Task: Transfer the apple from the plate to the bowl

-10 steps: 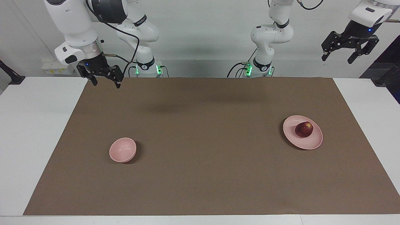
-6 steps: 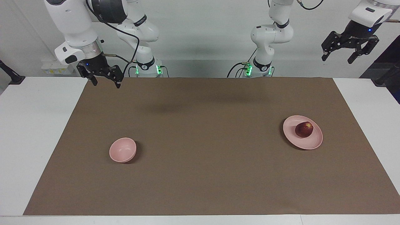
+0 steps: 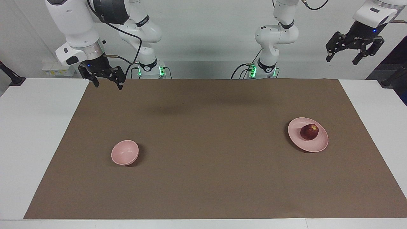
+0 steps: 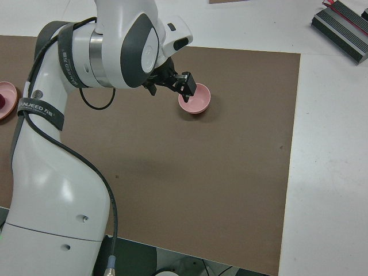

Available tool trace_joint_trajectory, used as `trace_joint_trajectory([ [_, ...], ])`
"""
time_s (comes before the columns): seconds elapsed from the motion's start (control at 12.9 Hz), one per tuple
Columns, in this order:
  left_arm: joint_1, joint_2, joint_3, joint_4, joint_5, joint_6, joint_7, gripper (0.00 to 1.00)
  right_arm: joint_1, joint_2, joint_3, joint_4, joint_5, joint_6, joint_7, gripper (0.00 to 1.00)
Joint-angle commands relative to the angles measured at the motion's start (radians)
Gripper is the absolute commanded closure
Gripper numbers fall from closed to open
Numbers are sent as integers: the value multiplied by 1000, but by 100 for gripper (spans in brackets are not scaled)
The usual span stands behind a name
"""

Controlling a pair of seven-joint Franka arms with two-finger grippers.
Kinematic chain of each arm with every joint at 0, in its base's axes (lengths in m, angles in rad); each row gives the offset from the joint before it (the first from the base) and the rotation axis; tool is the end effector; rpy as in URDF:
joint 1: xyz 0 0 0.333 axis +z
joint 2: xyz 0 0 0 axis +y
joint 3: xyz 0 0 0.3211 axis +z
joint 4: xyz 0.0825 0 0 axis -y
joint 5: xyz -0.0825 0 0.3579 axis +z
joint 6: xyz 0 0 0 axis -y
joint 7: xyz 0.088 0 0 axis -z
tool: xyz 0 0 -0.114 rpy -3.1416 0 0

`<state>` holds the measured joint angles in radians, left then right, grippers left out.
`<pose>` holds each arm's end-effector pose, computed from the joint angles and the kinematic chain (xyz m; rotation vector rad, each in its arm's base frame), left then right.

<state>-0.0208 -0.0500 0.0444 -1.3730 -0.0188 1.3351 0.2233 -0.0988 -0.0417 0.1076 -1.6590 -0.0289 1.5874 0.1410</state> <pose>0.4824 0.0097 0.7127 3.1064 -0.3183 0.0226 0.5150 0.0025 0.6064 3.0991 -0.2040 -0.0428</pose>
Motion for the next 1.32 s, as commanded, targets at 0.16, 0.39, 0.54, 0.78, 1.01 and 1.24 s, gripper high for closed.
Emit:
trace_joint_trajectory([
  [0.16,-8,-17,6,-18,8,-5,-18,0,-12,-12,4,-18,23,16,2,0],
  [0.39,-16,-17,2,-33,4,41,-10,0,-12,-12,4,-18,21,16,2,0],
  [0.54,-16,-24,3,-67,3,111,-6,0,-12,-12,4,-18,21,16,0,0],
  [0.78,-8,-25,2,-119,3,151,4,0,-12,-12,4,-18,21,17,2,0],
  [1.01,-8,-22,3,-170,3,209,13,0,-12,-12,4,-18,21,16,2,0],
  [1.24,-5,-19,3,-251,3,320,19,0,-12,-12,6,-18,21,17,2,0],
])
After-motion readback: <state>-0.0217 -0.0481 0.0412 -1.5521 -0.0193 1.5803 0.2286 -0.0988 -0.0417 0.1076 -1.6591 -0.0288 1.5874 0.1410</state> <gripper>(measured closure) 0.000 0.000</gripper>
